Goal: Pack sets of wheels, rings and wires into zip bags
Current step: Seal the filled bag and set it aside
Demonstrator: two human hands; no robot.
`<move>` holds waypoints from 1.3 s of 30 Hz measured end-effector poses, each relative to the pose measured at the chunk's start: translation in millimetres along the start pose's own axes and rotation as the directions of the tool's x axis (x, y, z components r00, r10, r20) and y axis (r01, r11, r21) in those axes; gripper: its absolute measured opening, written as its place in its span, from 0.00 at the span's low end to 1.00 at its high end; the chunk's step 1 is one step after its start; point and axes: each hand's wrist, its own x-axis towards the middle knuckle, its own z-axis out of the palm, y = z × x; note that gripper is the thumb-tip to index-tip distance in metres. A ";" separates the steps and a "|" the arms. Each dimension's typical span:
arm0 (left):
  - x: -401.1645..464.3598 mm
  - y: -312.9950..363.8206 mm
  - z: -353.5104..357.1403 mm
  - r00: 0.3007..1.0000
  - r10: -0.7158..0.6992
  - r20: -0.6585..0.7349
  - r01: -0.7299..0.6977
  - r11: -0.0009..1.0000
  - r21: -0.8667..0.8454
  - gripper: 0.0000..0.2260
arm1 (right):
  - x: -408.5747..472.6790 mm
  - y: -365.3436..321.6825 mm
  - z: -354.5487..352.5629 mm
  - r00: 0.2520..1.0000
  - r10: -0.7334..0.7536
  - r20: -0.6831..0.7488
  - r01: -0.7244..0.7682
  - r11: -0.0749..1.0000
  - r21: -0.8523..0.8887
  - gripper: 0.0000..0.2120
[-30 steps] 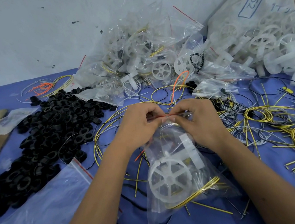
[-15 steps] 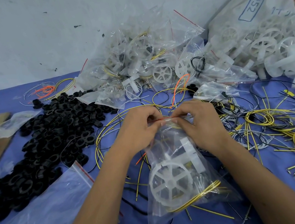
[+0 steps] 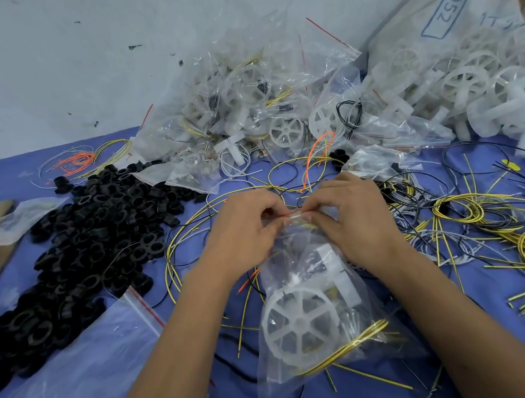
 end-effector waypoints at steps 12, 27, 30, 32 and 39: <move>-0.5 5.6 5.0 0.992 -0.116 -0.046 0.112 0.991 -0.077 0.08 | 0.1 -6.9 1.7 1.000 0.028 0.002 -0.028 0.995 -0.100 0.03; -0.2 4.7 4.1 1.000 -0.030 0.005 0.030 0.999 -0.044 0.05 | 1.2 -5.9 3.0 0.998 0.011 0.061 -0.010 1.000 -0.013 0.02; -0.5 3.9 3.2 1.000 -0.014 0.010 0.015 0.998 -0.056 0.04 | 1.8 -6.0 3.5 0.997 -0.004 0.072 0.002 1.000 0.017 0.01; -1.0 4.2 3.5 1.000 -0.009 0.000 0.009 0.998 -0.059 0.05 | 1.8 -5.7 4.1 0.997 -0.017 0.069 0.014 0.999 0.050 0.02; -1.3 6.0 3.8 0.998 -0.012 -0.063 0.010 1.000 -0.028 0.06 | 1.4 -8.3 4.2 1.000 -0.028 0.008 0.028 0.995 0.091 0.03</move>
